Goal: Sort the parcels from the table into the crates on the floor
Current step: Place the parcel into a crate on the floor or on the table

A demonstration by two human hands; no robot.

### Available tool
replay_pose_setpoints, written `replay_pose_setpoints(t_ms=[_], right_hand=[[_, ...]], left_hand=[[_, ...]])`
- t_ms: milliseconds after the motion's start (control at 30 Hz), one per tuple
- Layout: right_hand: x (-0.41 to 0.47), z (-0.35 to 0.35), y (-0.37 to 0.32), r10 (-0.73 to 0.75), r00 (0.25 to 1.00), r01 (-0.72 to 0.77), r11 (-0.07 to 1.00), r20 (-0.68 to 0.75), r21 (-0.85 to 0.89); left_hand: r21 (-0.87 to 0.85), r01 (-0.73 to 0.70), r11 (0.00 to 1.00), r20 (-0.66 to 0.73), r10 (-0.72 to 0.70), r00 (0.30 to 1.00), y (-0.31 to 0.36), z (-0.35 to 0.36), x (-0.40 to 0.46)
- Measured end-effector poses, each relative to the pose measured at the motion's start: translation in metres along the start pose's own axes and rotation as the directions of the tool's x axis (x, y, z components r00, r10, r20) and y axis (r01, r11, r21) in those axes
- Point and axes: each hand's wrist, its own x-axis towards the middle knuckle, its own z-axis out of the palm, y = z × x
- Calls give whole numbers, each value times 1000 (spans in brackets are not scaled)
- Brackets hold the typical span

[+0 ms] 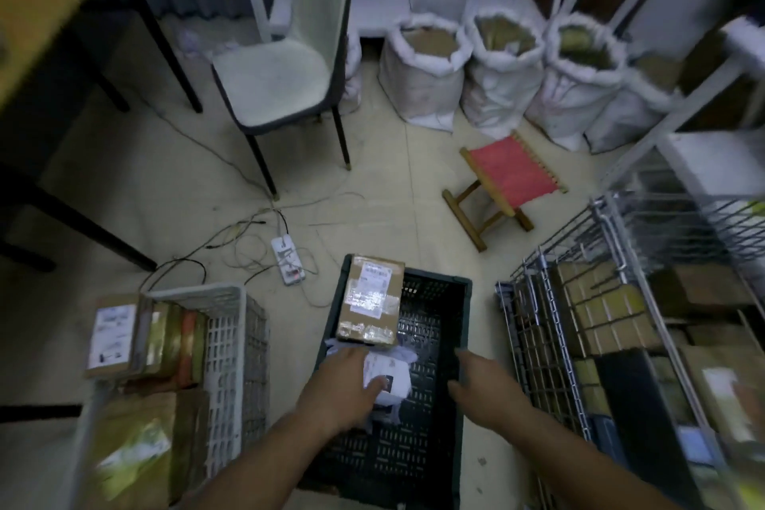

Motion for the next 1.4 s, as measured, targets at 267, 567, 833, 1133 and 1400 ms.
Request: replay_pose_setpoints(t_ms=[267, 567, 833, 1133, 1400], right_hand=[[-153, -107, -134, -170, 980, 139, 958, -106, -249], [-247, -164, -231, -406, 903, 319, 853, -141, -414], [-308, -160, -319, -678, 734, 586, 607, 35, -537], [-395, -87, -456, -819, 479, 778, 230, 315, -585], [-479, 31, -566, -799, 369, 815, 33, 475, -578]], left_hand=[[414, -220, 883, -88, 280, 956, 88, -166, -124], [460, -67, 885, -264, 209, 942, 124, -252, -260], [280, 217, 935, -457, -69, 887, 89, -285, -382], [126, 466, 876, -606, -304, 735, 6, -314, -555], [-49, 589, 806, -652, -473, 592, -103, -300, -692]])
